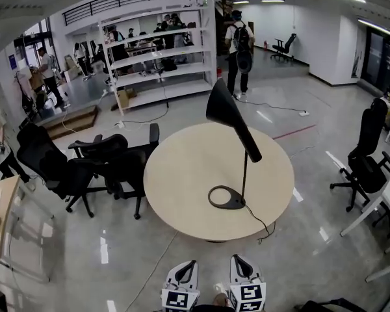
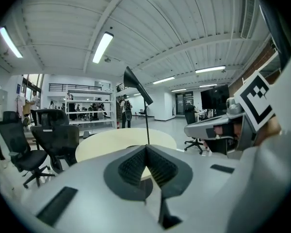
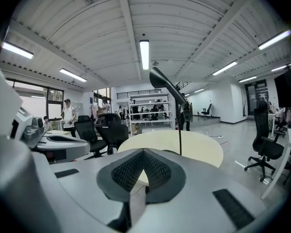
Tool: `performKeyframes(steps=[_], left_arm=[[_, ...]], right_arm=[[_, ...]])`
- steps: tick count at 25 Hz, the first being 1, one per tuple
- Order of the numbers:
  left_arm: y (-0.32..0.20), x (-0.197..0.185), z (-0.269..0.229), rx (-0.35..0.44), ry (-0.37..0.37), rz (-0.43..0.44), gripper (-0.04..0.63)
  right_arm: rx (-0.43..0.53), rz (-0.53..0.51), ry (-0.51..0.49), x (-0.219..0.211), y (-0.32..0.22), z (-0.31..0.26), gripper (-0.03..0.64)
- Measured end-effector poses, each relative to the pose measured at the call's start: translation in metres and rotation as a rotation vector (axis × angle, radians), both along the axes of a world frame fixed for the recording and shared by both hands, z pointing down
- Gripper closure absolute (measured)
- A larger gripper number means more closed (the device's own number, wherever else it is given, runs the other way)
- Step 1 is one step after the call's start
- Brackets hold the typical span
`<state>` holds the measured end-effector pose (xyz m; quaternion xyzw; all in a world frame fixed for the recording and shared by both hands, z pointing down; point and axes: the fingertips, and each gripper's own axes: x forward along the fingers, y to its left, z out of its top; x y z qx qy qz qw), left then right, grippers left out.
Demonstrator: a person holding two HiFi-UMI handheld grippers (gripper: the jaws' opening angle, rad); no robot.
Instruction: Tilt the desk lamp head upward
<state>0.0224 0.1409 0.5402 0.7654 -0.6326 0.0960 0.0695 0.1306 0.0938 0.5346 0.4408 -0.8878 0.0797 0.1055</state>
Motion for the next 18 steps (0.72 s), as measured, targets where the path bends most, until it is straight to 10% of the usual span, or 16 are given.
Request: performKeyframes(steps=[18], left_arm=[[0.154, -0.026, 0.007, 0.007, 0.043, 0.055, 0.548]], right_arm=[[-0.059, 0.054, 0.047, -0.02, 0.173, 0.016, 0.607]])
